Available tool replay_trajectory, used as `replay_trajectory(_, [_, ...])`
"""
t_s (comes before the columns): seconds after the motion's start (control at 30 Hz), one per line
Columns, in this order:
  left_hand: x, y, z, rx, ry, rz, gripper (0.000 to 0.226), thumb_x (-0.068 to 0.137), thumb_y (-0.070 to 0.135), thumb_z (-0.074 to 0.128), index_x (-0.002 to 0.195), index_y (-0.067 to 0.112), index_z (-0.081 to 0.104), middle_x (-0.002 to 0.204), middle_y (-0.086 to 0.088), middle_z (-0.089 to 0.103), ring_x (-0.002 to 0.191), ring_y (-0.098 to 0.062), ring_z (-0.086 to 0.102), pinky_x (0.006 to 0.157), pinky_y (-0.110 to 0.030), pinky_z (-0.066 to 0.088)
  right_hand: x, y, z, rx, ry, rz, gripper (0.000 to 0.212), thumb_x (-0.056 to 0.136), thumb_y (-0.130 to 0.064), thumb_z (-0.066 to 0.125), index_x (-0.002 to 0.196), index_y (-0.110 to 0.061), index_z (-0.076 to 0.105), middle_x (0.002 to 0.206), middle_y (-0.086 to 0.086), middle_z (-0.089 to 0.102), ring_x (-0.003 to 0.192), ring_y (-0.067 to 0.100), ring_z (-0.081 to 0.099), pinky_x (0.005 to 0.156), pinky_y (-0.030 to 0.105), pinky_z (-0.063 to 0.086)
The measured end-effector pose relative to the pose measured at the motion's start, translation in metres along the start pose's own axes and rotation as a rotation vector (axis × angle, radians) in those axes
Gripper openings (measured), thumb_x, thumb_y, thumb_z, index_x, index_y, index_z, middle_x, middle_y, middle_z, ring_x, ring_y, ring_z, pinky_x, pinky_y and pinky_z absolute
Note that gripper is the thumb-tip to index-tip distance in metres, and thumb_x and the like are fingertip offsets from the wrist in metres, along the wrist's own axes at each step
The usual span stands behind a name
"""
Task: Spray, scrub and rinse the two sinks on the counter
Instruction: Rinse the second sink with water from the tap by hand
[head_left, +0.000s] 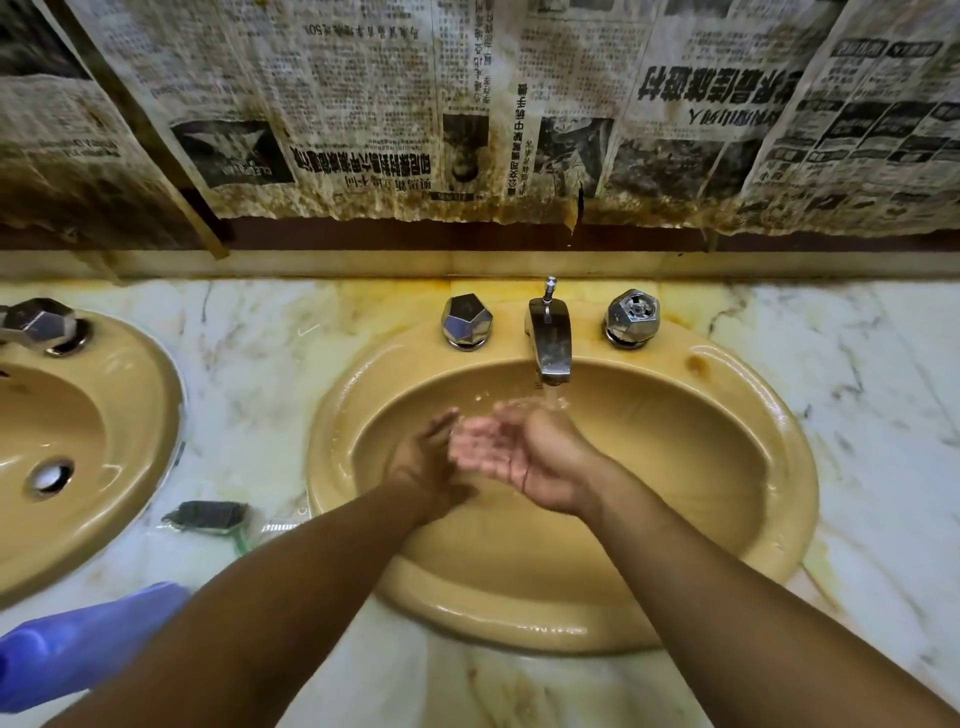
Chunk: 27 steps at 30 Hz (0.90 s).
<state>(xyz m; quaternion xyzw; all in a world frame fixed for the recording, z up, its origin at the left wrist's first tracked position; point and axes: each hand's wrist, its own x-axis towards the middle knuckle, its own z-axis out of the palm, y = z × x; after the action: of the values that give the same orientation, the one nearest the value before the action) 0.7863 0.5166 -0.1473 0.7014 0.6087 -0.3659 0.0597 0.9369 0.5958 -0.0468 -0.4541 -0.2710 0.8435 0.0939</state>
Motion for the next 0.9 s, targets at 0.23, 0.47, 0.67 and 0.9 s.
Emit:
replay_trajectory(0.23, [-0.048,-0.009,-0.003,-0.164,-0.303,0.178,0.071,0.108,0.054,0.013,0.166,0.016,-0.003,0.172,-0.001,-0.014,0.159,-0.015,-0.012,0.127,-0.048,-0.011,0.009,0.010,-0.052,0.254,0.266,-0.016,0.041,0.111,-0.024,0.042,0.110,0.009,0.066,0.105,0.027,0.073,0.095,0.036,0.072,0.076,0.040,0.061])
replay_trajectory(0.47, [-0.052,-0.010,-0.011,-0.157,-0.323,0.083,0.069,0.107,0.052,0.015,0.165,0.021,-0.006,0.171,0.004,-0.016,0.158,-0.012,-0.015,0.125,-0.046,-0.016,0.004,-0.014,-0.023,0.226,-0.013,0.020,0.038,0.108,-0.019,0.045,0.108,0.010,0.069,0.103,0.026,0.073,0.091,0.034,0.074,0.077,0.041,0.065])
replay_trajectory(0.67, [-0.052,0.028,-0.028,-0.460,-0.422,0.153,0.074,0.110,0.051,0.020,0.164,0.010,-0.007,0.171,-0.010,-0.018,0.159,-0.023,-0.014,0.126,-0.049,-0.011,-0.026,0.004,-0.029,-0.946,0.096,-0.025,0.036,0.102,-0.012,0.049,0.085,0.008,0.074,0.078,0.020,0.074,0.061,0.026,0.069,0.068,0.035,0.061])
replay_trajectory(0.9, [-0.077,0.026,-0.054,-0.555,-0.511,0.448,0.053,0.115,0.025,0.020,0.164,0.005,0.016,0.173,-0.013,0.006,0.159,-0.023,0.005,0.119,-0.029,0.005,-0.001,-0.020,-0.072,-0.091,0.180,-0.072,0.046,0.111,-0.029,0.042,0.112,0.011,0.065,0.107,0.030,0.073,0.102,0.041,0.072,0.093,0.049,0.058])
